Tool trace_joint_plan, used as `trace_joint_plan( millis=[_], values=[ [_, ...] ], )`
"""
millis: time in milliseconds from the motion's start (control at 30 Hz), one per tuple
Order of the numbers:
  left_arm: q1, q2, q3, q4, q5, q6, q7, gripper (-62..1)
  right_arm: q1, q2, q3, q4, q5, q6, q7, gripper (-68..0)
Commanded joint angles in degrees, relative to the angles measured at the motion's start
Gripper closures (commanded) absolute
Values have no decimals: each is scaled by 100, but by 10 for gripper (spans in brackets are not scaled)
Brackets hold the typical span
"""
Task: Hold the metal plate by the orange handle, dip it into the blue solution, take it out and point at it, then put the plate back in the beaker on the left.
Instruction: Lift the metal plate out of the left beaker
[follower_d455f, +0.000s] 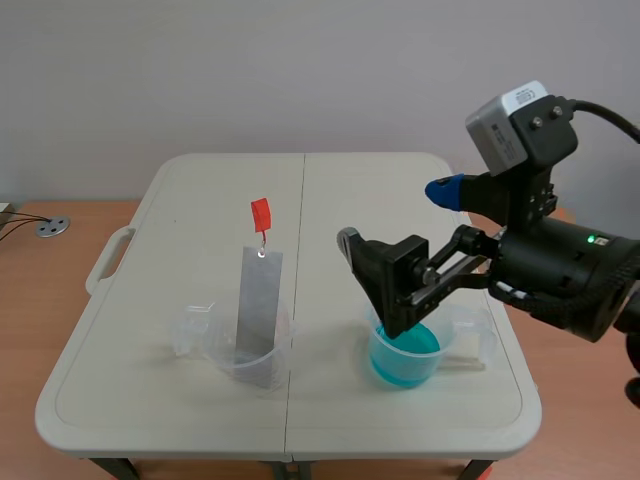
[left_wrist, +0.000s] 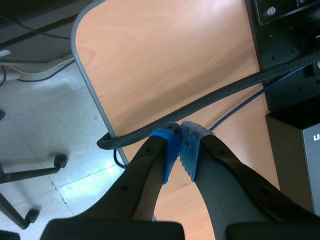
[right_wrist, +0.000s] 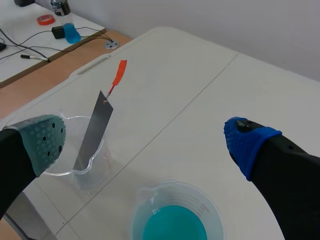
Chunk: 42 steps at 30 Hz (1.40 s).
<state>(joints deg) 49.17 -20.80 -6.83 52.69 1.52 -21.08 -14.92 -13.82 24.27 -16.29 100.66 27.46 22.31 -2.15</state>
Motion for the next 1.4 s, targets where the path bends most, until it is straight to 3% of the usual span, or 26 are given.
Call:
trace_joint_plan(
  millis=[0, 467, 867, 1367],
  values=[
    [17, 13, -15, 52, -17, -15, -66, -16, 188, -42, -59, -61, 48, 20, 0, -663],
    [17, 13, -15, 63, -17, -118, -72, -16, 1287, -625, -763, -1069, 186, 22, -144, -663],
    [17, 13, -15, 61, -17, -118, -68, -16, 2208, -1023, -1375, -2245, 756, 179, -269, -663],
    [17, 13, -15, 61, -17, -118, -68, -16, 2942, -1663, -1648, -3252, 778, 328, -315, -663]
  ],
)
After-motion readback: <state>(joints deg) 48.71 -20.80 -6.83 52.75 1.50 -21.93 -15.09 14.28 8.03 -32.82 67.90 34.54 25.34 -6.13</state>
